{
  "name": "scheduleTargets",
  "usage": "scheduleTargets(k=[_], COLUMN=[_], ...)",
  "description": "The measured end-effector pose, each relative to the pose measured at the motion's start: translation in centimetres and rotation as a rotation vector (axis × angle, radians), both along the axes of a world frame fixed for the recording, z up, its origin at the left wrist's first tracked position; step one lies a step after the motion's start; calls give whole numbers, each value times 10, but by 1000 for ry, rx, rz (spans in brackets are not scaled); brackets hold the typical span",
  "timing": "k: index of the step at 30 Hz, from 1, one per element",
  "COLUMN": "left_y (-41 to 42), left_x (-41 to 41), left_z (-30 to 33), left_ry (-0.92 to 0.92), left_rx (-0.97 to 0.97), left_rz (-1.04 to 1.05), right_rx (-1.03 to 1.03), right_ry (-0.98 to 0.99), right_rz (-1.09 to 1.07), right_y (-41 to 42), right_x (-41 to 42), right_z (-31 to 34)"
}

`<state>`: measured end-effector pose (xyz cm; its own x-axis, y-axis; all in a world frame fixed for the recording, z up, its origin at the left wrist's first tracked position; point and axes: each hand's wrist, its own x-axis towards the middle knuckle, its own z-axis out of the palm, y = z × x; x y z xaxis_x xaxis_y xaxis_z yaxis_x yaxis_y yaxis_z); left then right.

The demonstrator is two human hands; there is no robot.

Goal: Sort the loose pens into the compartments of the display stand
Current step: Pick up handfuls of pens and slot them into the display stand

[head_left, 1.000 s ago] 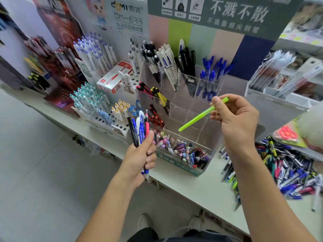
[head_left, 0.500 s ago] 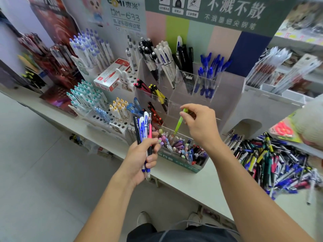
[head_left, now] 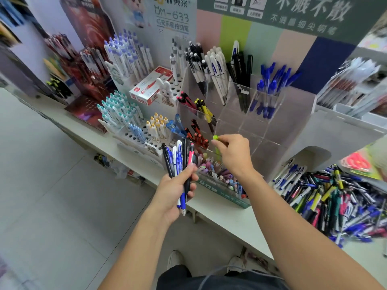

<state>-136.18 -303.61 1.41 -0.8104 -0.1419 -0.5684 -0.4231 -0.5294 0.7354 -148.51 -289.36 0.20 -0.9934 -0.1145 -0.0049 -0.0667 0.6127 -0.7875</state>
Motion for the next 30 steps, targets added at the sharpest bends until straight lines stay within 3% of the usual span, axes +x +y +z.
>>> scheduleTargets(k=[6,12,15,18,20,25,30], left_y=[-1,2,0,0,2,10,18], left_x=[2,1,3,5,4,1,-3], left_z=[-1,3,7,12,15,16,18], left_ry=[23,19,39,71,80,93,107], left_rx=[30,47,83,71,3,-79,-81], left_rz=[-30,-47,-94,-181,-247,-260,-211], right_rx=[127,185,34,-248,-355,-565,-533], right_ry=[89,11,53,-304,-434,-546,-458], right_rz=[-21,93,52,173,273,251,159], right_y=[3,-3,-2,-2,-2,8,22], right_x=[-7,-9,11,35,43,40,39], right_z=[9,10,26,49,55,55,52])
